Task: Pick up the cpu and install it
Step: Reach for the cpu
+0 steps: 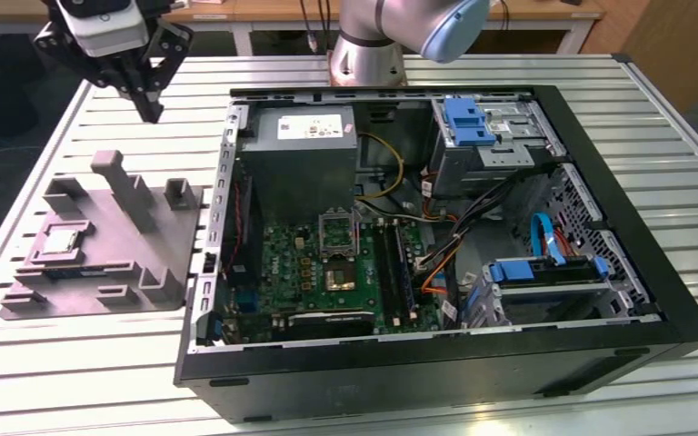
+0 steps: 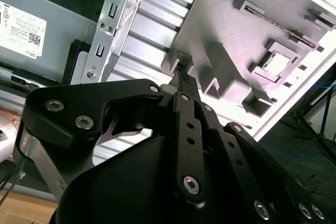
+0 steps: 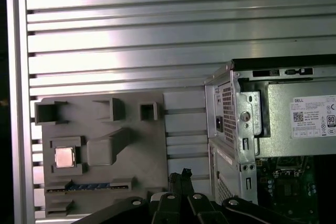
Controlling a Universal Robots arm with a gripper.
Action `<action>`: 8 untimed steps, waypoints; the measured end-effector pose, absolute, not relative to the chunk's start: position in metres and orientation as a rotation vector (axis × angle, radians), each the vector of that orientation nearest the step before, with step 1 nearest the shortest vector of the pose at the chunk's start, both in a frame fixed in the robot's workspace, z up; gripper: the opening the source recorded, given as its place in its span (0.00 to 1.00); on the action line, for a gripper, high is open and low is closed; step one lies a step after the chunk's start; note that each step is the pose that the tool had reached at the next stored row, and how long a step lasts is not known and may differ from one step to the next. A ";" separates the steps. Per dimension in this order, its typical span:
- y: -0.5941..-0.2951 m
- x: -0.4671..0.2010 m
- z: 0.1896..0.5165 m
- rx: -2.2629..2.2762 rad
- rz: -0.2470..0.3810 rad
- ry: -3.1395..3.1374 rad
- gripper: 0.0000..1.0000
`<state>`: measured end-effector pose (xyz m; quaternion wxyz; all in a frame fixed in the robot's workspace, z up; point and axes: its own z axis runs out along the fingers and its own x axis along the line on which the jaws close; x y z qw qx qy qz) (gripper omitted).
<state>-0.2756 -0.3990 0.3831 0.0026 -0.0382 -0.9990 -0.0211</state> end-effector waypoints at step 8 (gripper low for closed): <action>-0.399 -0.278 0.382 -0.120 -0.066 -3.128 0.11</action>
